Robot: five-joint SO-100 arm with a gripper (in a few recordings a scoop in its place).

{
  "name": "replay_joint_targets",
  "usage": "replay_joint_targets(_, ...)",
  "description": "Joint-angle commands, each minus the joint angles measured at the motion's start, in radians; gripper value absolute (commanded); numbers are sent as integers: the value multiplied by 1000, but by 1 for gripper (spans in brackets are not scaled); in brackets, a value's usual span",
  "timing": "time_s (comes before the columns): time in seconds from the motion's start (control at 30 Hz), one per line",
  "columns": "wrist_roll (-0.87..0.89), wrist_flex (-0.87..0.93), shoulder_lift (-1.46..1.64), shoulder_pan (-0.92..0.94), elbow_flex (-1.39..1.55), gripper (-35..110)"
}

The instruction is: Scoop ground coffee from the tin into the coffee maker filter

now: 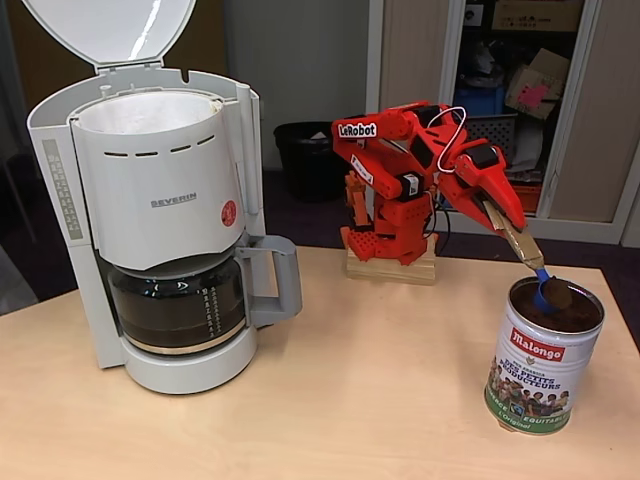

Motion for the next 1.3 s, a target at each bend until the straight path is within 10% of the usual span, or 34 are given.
replay_joint_targets(0.0, 9, 5, 44, -9, 21, 0)
replay_joint_targets(0.73, -15, -60, 41, -26, 48, 0)
replay_joint_targets(1.27, -586, 31, -222, -32, -83, 0)
